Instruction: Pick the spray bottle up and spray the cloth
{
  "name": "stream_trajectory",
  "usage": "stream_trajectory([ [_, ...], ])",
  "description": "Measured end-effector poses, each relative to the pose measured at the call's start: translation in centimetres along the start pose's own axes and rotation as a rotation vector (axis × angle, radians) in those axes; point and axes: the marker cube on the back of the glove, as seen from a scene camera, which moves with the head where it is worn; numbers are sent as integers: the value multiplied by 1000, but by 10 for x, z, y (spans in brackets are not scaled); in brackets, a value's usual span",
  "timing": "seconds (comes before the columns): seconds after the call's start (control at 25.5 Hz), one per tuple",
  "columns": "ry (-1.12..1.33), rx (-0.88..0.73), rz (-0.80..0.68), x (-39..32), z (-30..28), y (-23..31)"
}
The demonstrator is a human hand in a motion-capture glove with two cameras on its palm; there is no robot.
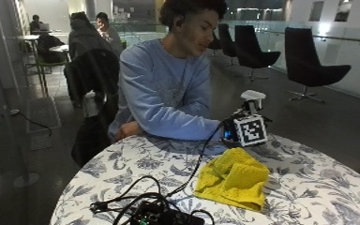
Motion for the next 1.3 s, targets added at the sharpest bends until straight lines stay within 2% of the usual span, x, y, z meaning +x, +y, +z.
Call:
stream_trajectory([
  [0.31, 74, 2, 7, 10, 8, 0],
  [0.55, 178, 65, 109, 14, -10, 13],
  [0.71, 234, -5, 176, -8, -42, 62],
  [1.3, 793, 295, 324, -85, -155, 288],
])
